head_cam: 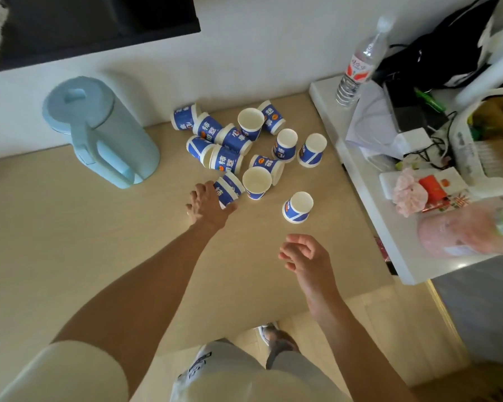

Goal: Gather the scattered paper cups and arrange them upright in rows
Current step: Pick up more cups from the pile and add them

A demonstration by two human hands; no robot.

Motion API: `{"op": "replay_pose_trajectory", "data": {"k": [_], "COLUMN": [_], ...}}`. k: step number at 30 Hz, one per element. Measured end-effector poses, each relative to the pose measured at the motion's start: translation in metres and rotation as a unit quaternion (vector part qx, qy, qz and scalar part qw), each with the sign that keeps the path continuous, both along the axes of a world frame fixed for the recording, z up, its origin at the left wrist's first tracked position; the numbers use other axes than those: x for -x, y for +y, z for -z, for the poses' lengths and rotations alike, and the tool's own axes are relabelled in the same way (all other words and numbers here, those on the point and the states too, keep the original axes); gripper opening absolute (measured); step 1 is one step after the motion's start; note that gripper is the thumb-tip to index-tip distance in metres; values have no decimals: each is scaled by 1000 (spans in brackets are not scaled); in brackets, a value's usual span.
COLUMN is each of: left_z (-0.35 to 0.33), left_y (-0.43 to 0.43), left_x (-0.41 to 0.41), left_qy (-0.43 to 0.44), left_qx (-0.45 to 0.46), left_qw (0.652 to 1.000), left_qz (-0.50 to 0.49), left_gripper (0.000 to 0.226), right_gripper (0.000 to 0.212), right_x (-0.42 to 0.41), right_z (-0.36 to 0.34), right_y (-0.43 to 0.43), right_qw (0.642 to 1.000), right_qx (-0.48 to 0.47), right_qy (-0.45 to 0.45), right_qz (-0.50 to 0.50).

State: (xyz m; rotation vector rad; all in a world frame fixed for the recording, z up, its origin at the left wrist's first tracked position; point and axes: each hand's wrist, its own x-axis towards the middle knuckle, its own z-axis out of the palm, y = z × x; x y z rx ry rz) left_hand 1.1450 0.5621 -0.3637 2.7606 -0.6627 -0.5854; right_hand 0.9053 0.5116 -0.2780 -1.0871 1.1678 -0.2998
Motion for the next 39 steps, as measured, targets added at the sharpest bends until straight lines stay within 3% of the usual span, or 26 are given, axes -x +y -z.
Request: {"op": "replay_pose_trajectory", "data": {"k": [6, 17, 26, 32, 36, 39], "left_z": [8, 11, -18, -65, -104, -120], "left_y": [3, 21, 9, -6, -3, 11], "left_x": [-6, -8, -13, -17, -1, 22], "left_qy": [4, -34, 48, 53, 32, 31], "left_qx": [23, 172, 259, 334, 388, 406], "left_qw": [1000, 982, 959, 935, 920, 914], "left_qz": [-7, -64, -104, -109, -36, -1], "left_gripper": [70, 70, 72, 63, 63, 69], "right_gripper": [14, 15, 15, 16, 28, 52], "right_x": [-2, -10, -14, -16, -27, -42], "right_z": [6, 11, 15, 6, -17, -43], "right_y": [-10, -6, -8, -12, -24, -33], "right_qw": [1000, 999, 997, 998, 996, 985], "right_qx": [5, -14, -12, -1, 69, 143], "right_qy": [3, 14, 27, 18, -32, -72], "right_qz": [-22, -45, -65, -60, -46, -63]}}
